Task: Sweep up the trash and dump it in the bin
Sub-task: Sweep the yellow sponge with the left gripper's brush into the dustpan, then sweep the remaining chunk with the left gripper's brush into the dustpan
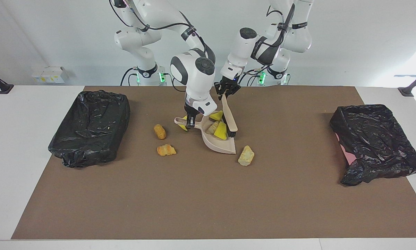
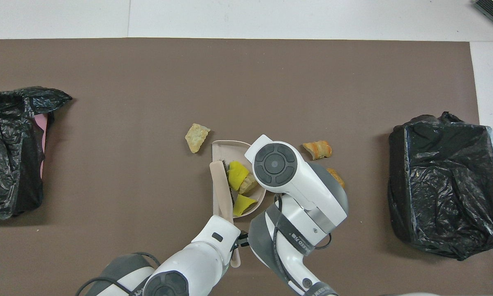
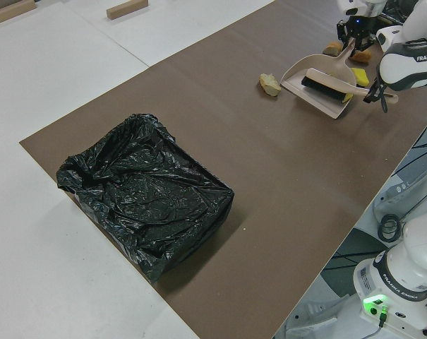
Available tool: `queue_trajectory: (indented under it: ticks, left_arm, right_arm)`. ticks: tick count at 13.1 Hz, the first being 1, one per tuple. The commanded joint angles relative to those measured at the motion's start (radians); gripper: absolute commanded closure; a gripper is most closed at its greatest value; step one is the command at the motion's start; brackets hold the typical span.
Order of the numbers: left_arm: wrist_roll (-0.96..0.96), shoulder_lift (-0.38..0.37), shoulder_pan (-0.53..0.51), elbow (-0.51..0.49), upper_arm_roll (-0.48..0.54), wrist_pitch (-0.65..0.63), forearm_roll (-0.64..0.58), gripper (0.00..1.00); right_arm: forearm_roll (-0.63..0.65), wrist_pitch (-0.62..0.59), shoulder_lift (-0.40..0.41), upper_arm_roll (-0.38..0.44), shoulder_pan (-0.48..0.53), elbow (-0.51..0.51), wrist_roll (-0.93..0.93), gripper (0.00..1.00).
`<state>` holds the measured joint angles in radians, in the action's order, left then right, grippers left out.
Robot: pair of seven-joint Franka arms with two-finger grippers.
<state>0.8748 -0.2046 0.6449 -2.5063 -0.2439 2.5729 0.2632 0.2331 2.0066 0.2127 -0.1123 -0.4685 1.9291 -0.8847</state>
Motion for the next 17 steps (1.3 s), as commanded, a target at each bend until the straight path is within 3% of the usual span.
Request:
queue_trajectory:
  ticks: [1, 5, 8, 10, 12, 14, 17]
  left_arm:
    - [0.019, 0.037, -0.016, 0.056, 0.014, 0.016, 0.016, 1.00]
    - [-0.007, 0.036, -0.131, 0.064, 0.015, -0.003, 0.001, 1.00]
    - [-0.243, 0.057, -0.258, 0.142, 0.014, -0.129, -0.062, 1.00]
    - [-0.354, 0.118, -0.324, 0.239, 0.015, -0.203, -0.064, 1.00]
    - [-0.459, 0.181, -0.382, 0.341, 0.015, -0.290, -0.151, 1.00]
    - [-0.473, 0.326, -0.418, 0.520, 0.015, -0.419, -0.273, 1.00]
    - [-0.615, 0.434, -0.467, 0.573, 0.015, -0.376, -0.395, 1.00]
  right_arm:
    - [0.008, 0.008, -0.030, -0.009, 0.004, 0.038, 0.032, 1.00]
    - [0.008, 0.008, -0.030, -0.009, 0.004, 0.038, 0.033, 1.00]
    - [0.006, 0.008, -0.032, -0.009, 0.004, 0.039, 0.033, 1.00]
    - [0.006, 0.008, -0.032, -0.009, 0.004, 0.039, 0.038, 1.00]
    - [0.006, 0.008, -0.032, -0.009, 0.004, 0.039, 0.041, 1.00]
    - [0.006, 0.008, -0.032, -0.009, 0.004, 0.039, 0.041, 1.00]
    - [0.006, 0.008, -0.033, -0.009, 0.004, 0.044, 0.041, 1.00]
